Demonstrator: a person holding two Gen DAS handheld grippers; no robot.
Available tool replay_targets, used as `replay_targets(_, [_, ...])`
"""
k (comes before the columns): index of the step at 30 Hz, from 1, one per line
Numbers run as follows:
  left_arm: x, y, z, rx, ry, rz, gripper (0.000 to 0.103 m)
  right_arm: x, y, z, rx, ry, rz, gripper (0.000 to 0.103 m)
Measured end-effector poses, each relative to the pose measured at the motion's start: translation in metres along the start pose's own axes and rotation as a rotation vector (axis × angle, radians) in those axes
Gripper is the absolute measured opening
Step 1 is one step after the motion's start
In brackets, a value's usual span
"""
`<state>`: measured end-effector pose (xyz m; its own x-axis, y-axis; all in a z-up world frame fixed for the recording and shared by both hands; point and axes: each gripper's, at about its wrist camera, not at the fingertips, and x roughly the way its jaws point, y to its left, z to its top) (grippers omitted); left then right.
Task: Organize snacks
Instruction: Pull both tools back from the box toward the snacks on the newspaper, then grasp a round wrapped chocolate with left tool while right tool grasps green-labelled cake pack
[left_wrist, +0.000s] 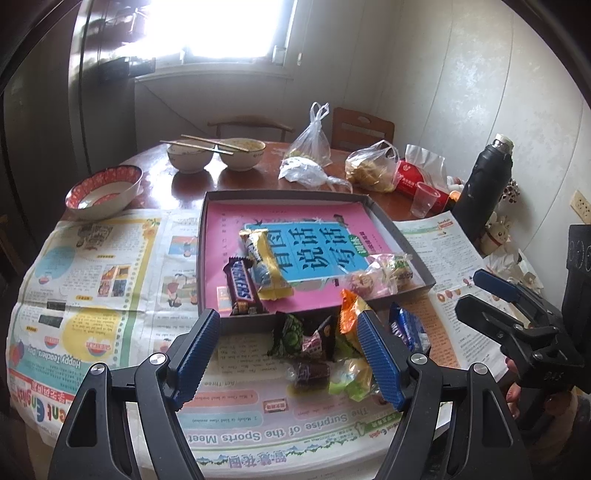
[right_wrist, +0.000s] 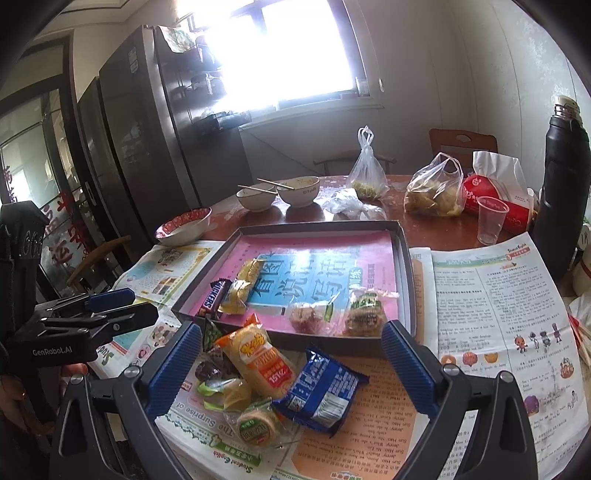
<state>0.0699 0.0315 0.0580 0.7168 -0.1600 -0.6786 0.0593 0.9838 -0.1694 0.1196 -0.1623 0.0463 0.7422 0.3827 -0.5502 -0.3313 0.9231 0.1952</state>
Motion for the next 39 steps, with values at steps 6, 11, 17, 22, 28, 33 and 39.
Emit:
replay_targets(6, [0.002,0.008,-0.007,-0.013,0.022,0.015,0.077,-0.001,0.003,-0.006,-0.009,0.013,0.017,0.099])
replay_targets(11, [0.003,0.011,-0.009,-0.016,0.028,0.017,0.077,-0.002,0.009,-0.011,-0.02,0.022,0.025,0.099])
replay_targets(17, [0.005,0.01,-0.014,-0.009,0.046,0.022,0.077,-0.003,0.018,-0.023,-0.047,0.048,0.035,0.099])
replay_targets(22, [0.01,0.012,-0.02,-0.009,0.067,0.031,0.077,0.001,0.027,-0.038,-0.08,0.089,0.042,0.099])
replay_targets(28, [0.017,0.013,-0.026,-0.001,0.091,0.041,0.077,0.008,0.035,-0.054,-0.111,0.138,0.045,0.099])
replay_targets(33, [0.026,0.016,-0.03,-0.012,0.11,0.055,0.077,0.017,0.042,-0.065,-0.164,0.178,0.021,0.099])
replay_targets(39, [0.037,0.017,-0.034,-0.018,0.132,0.048,0.077,0.027,0.045,-0.073,-0.192,0.204,0.018,0.095])
